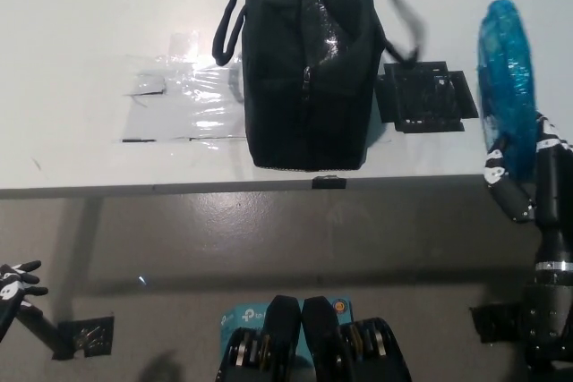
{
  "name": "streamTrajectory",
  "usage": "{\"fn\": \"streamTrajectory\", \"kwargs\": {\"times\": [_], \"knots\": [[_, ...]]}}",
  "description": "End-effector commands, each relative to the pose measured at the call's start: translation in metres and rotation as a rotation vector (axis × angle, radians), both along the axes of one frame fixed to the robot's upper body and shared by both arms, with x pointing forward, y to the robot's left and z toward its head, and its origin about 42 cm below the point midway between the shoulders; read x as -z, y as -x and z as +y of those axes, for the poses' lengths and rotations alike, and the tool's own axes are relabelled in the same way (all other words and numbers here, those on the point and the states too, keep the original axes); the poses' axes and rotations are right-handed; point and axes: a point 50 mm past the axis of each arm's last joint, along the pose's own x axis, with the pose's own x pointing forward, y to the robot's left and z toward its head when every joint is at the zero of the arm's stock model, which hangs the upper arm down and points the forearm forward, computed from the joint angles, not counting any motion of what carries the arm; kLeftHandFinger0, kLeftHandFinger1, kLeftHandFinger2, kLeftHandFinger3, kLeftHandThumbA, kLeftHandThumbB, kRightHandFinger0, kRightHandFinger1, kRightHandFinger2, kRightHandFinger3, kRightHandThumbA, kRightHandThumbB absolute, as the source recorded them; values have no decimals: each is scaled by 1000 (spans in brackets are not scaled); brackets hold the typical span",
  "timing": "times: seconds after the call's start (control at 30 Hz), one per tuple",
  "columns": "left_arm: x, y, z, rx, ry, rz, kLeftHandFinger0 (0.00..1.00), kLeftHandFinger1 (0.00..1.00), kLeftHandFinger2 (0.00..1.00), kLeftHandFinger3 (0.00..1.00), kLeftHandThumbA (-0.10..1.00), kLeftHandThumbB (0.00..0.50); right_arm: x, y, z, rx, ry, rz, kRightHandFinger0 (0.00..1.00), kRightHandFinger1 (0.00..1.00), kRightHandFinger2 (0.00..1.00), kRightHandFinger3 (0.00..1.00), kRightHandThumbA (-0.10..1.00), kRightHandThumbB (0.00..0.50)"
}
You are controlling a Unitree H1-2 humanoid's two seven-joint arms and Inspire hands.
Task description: The robot uses its right hand to pick up a stack of plates kept in the middle of the desk and put it inside a bag kept next to it
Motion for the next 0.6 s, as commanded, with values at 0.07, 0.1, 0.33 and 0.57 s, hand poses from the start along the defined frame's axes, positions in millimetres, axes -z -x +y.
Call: {"fn": "streamTrajectory", "kwargs": {"times": [0.07,0.1,0.33,0.57], "knots": [[-26,-4,12,26,-121,-72,370,492,684,688,284,0,-79,26,-16,-206,-1086,-211,0,0,181,25,-100,249],[-26,-4,12,26,-124,-71,368,492,684,688,285,0,-82,25,-15,-205,-1076,-212,0,0,174,20,-100,253],[-25,-5,11,22,-121,-65,354,490,671,673,244,0,-124,15,-3,-288,-979,-246,0,0,153,0,-100,227],[-25,-5,10,29,-121,-64,364,487,673,690,204,0,-167,12,2,-359,-844,-315,0,0,287,85,-100,158]]}}
